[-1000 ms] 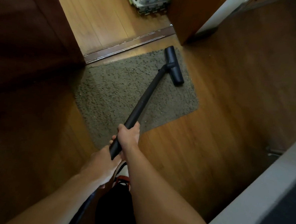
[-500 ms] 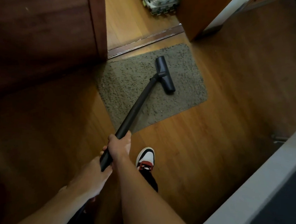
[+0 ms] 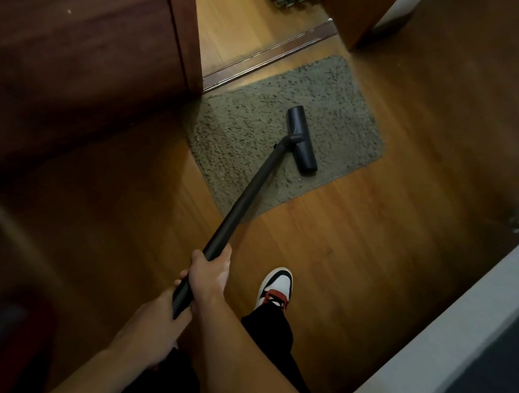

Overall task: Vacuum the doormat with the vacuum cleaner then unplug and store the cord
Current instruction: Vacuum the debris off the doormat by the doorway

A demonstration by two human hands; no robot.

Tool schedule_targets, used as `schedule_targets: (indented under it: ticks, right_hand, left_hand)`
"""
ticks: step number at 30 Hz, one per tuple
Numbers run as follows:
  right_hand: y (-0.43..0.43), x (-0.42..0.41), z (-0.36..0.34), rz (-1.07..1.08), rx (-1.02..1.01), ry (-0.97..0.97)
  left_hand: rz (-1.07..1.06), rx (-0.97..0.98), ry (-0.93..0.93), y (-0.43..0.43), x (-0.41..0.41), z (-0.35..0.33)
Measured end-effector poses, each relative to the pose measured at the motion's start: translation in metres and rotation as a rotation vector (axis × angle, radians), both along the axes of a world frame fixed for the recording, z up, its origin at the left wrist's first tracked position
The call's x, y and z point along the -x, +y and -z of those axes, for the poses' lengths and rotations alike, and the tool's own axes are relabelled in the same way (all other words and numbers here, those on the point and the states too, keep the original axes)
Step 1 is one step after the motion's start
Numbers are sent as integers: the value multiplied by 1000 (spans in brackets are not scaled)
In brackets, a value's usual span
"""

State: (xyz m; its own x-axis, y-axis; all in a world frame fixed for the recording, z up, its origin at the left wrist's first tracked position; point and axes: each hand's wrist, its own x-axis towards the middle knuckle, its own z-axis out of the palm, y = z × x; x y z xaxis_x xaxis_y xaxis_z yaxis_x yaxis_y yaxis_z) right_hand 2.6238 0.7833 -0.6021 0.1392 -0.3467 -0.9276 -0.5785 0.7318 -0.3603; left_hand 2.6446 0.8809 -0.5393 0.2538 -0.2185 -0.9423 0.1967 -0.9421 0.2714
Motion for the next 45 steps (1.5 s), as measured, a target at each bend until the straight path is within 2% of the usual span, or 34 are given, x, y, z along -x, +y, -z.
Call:
schedule_targets:
  ticks: [6,13,21,28,37,45]
  right_hand:
    - [-83,23,11,-14,65,32]
    - [-194,40,23,11,151,92]
    - [-241,38,15,40,173,93]
    - [-197,41,10,26,141,111]
    - [-58,48,3,-3,56,106]
    - [65,57,-15,-33,27,90]
  left_hand:
    - [-7,42,-30,-84,26,11]
    - [86,43,46,-192,36,25]
    - [27,69,72,-241,34,20]
    - [52,90,66,-193,36,20]
    - [22,77,-3,-52,51,14]
    - [-5,29,45,69,57,-10]
